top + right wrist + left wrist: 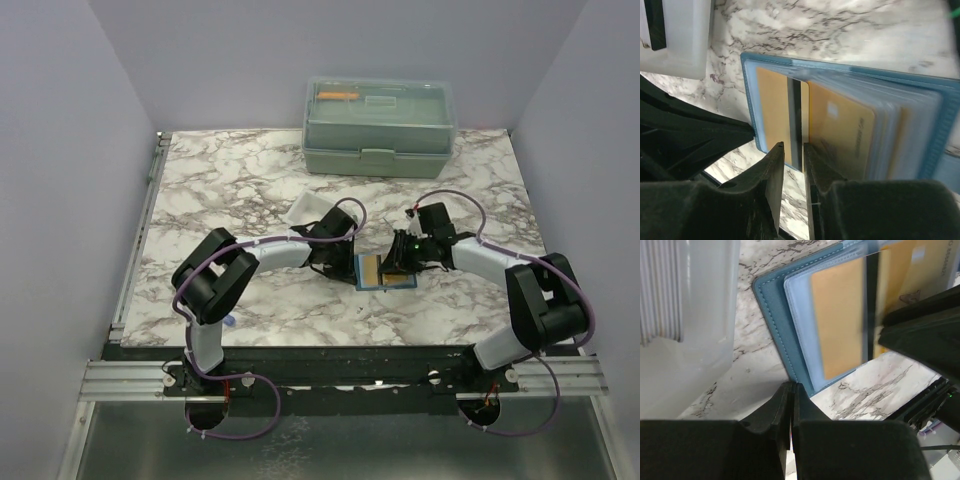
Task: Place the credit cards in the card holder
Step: Insert the credit card into the card holder.
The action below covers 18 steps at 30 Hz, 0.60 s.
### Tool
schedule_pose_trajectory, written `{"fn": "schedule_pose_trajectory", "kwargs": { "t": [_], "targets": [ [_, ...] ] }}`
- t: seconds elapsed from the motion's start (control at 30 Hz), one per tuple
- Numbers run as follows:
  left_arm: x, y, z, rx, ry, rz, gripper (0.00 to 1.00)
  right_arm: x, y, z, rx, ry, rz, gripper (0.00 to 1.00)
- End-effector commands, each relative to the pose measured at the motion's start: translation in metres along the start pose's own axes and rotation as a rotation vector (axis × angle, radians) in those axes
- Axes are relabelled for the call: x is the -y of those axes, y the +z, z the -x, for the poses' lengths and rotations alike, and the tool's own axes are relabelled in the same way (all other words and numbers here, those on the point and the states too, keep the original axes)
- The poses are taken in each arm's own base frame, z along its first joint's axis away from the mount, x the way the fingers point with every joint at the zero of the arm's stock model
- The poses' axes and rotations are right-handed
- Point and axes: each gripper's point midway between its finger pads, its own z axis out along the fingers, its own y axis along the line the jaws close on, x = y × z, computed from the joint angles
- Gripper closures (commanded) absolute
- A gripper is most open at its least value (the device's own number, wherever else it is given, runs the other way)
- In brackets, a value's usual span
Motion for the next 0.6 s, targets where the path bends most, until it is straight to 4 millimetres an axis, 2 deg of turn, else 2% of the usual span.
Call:
{"fn": "schedule_pose_trajectory", "kwargs": {
  "t": [0.0,0.17,0.3,0.37,0.5,0.57],
  "targets": [
    [-0.011,0.013,-0.004,-0.010,0.019,0.049,0.94,-0.007,0.023,-0.017,-0.072,-0.010,-0.016,0.75],
    [-0.009,0.007,-0.002,0.007,0.026,0.050,0.94,-0.011,0.021,-0.014,-0.053,-0.007,-0.015,0.73],
    [-0.006,0.001,-0.002,0.014,0.032,0.040,0.94,-0.002,0.011,-0.010,-0.040,-0.031,-0.096,0.68],
    [-0.004,-0.003,-0.002,0.017,0.031,0.031,0.93,-0.005,0.003,-0.006,-0.025,-0.044,-0.104,0.66],
    [0.007,-0.014,0.000,0.030,0.036,-0.004,0.88,-0.010,-0.017,0.003,0.020,-0.064,-0.132,0.53],
    [0.013,-0.022,0.002,0.041,0.042,-0.024,0.84,-0.005,-0.024,0.008,0.043,-0.072,-0.174,0.45]
  ]
}}
